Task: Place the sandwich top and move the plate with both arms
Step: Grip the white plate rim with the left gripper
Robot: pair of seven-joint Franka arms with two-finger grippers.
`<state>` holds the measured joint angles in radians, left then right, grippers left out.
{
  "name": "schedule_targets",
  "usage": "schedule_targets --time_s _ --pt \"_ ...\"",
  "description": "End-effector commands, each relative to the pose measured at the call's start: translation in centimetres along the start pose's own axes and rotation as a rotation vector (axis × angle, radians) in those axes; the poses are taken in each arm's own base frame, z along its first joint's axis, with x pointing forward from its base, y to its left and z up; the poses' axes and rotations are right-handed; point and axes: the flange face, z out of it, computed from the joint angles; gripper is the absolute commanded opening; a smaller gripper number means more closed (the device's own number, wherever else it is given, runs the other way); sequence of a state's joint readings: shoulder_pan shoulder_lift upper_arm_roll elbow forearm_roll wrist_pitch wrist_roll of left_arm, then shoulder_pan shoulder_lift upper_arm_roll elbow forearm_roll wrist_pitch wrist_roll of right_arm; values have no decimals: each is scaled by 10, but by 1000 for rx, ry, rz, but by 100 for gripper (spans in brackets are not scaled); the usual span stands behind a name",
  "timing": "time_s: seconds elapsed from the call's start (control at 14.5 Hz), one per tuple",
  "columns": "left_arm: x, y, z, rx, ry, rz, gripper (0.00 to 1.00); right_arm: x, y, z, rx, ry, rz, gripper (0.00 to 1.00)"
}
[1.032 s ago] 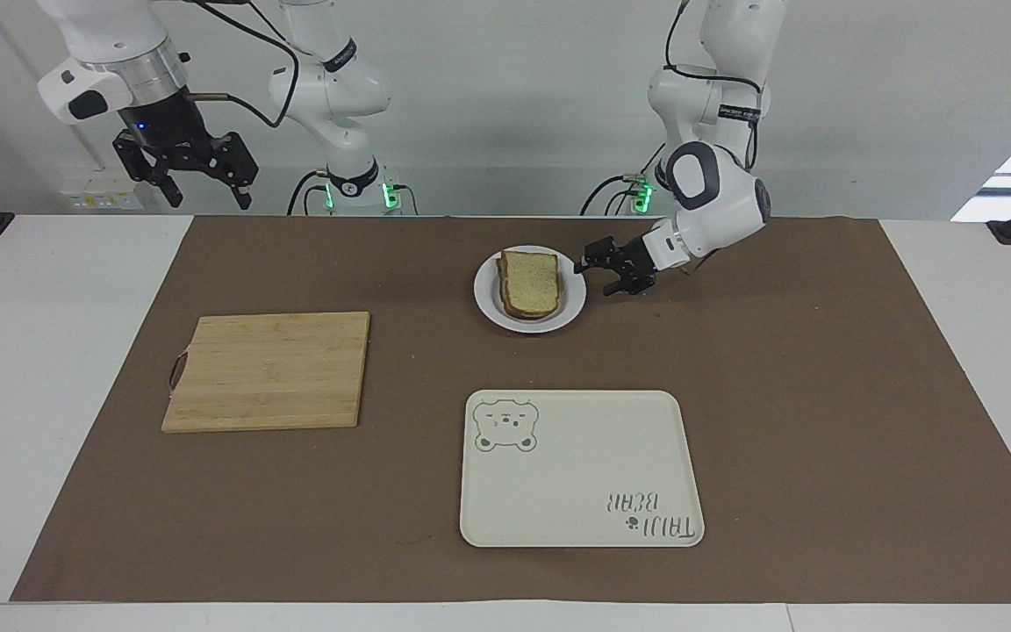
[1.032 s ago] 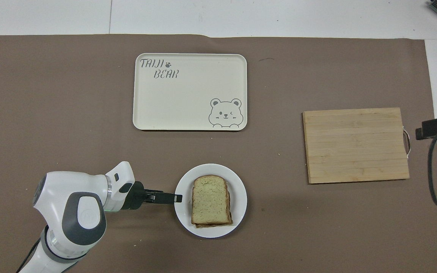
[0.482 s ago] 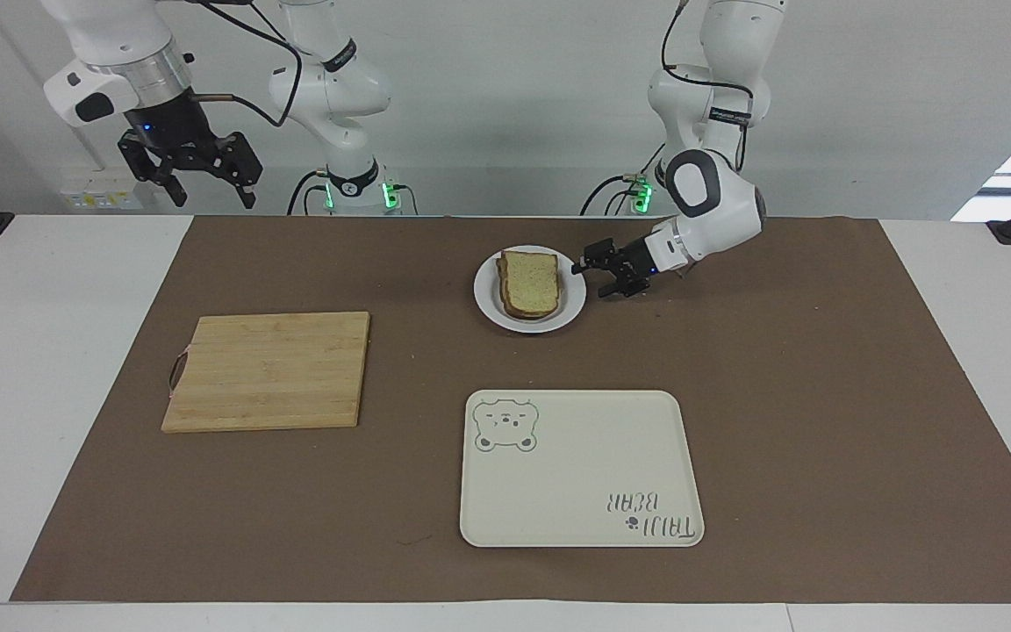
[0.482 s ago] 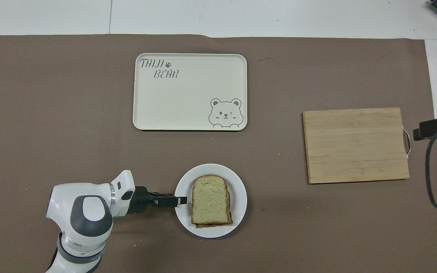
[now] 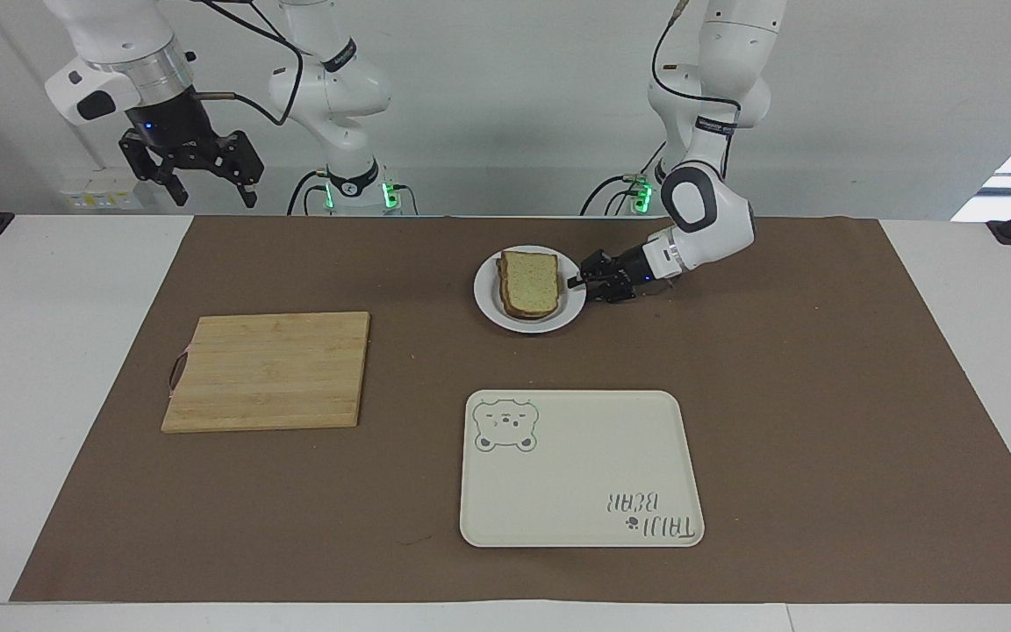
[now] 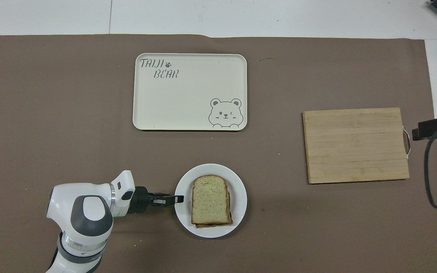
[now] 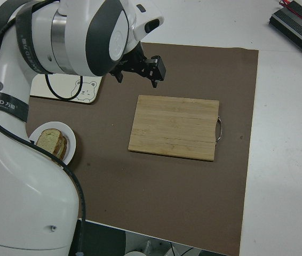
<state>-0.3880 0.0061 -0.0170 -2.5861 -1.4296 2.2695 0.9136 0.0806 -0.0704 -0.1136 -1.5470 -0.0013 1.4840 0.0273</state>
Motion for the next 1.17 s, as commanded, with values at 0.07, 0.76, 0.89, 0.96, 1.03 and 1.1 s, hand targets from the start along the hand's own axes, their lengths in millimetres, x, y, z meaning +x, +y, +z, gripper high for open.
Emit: schedule_targets --time_s 0.07,0.76,0.89,0.96,1.03,1.1 --pt "-3 0 4 7 11 8 0 -3 4 -4 -7 2 -23 100" --pt "25 -3 -32 -121 53 -51 0 -3 4 -4 -7 2 -23 100" --pt "35 0 -42 -143 67 -64 0 -3 4 -4 -7 2 -23 100" --pt "41 -2 -48 -156 73 -69 0 -3 4 -4 -7 2 -23 100" --pt "46 -3 -55 -170 82 -70 0 -3 4 -4 -7 2 -23 100" --pt "51 -5 -57 -179 81 -70 0 -3 4 -4 -7 2 -23 100"
